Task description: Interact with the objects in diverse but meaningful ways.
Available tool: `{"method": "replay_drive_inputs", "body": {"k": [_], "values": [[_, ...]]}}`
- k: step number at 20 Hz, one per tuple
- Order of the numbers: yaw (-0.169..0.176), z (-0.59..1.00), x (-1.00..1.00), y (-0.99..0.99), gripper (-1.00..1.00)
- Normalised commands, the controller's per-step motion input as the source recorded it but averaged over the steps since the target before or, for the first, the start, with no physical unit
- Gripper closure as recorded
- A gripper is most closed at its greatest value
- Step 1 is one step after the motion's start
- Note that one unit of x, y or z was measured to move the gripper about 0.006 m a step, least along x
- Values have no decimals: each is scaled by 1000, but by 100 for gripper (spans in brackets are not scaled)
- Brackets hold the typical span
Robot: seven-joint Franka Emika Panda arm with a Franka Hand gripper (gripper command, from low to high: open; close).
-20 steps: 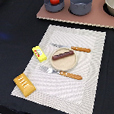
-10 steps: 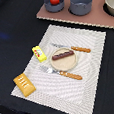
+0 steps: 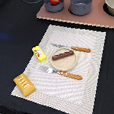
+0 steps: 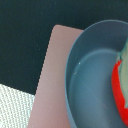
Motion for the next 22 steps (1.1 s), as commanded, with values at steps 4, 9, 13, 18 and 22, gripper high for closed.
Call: {"method": "replay_drive_inputs", "body": {"k": [4, 9, 13, 18, 22], "values": [[-65, -258, -61, -354, -100], [-39, -333, -226, -258, -100], [0, -221, -524, 36, -100], [0, -139, -642, 126, -100], [-1, -200, -596, 39, -100]]}}
